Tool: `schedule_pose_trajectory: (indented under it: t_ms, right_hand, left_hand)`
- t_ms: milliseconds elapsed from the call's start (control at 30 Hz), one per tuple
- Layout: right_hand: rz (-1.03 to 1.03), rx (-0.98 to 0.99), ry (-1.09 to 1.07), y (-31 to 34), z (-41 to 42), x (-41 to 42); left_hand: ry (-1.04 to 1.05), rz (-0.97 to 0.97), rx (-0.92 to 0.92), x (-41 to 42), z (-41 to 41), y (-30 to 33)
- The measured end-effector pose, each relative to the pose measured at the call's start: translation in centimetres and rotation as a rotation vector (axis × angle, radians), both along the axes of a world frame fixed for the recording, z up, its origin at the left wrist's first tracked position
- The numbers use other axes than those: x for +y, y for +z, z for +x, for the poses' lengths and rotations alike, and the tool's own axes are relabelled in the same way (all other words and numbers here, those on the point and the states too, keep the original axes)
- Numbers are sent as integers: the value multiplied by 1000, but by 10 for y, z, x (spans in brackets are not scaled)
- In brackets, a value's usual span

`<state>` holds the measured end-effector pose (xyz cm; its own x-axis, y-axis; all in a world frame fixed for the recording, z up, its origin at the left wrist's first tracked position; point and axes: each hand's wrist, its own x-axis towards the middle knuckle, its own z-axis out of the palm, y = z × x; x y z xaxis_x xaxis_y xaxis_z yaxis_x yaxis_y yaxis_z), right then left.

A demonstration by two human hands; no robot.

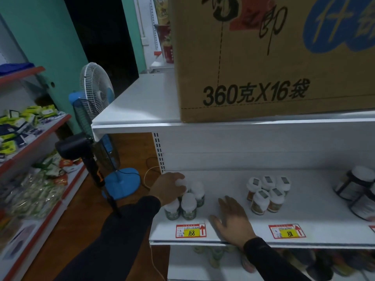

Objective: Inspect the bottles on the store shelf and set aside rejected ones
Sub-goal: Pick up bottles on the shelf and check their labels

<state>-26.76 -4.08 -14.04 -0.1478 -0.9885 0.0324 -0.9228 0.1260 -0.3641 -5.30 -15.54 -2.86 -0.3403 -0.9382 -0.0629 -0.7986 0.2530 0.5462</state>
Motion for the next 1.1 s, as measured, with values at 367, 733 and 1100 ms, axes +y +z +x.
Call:
schedule_pose_trajectory:
  t_ms: [367,733,1100]
  right_hand:
    - [125,93,-18,-11,0,-1]
    - [138,97,0,-12,0,-1]
    - [102,-53,52,14,-2,7]
  left_hand:
    - [-49,39,-96,2,0,-1]
    - [-145,-82,-123,7,-24,10]
    - [-139,-56,-174,17,-49,0]
